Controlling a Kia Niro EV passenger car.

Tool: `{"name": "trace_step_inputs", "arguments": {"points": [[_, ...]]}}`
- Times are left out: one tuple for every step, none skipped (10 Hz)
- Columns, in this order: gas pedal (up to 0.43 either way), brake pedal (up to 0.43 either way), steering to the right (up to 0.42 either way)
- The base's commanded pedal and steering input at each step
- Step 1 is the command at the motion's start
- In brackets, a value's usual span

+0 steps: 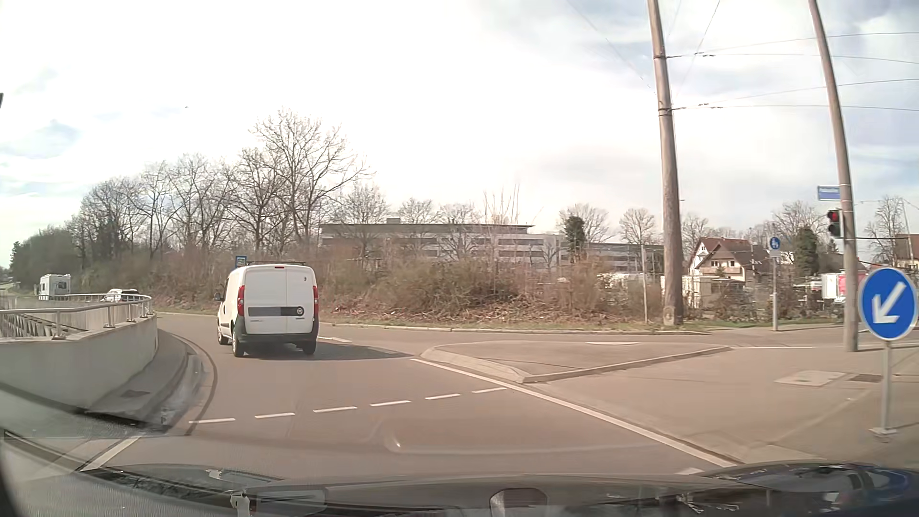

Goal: Follow the waypoints while adhering to traffic rules and regulations

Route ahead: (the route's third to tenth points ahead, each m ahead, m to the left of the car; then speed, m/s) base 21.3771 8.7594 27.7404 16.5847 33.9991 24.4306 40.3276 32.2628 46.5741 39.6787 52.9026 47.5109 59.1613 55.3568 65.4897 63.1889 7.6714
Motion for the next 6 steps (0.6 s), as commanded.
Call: {"name": "trace_step_inputs", "arguments": {"points": [[0.118,0.0,-0.184],[0.118,0.0,-0.184],[0.11,0.0,-0.184],[0.11,0.0,-0.184],[0.11,0.0,-0.184],[0.11,0.0,-0.184]]}}
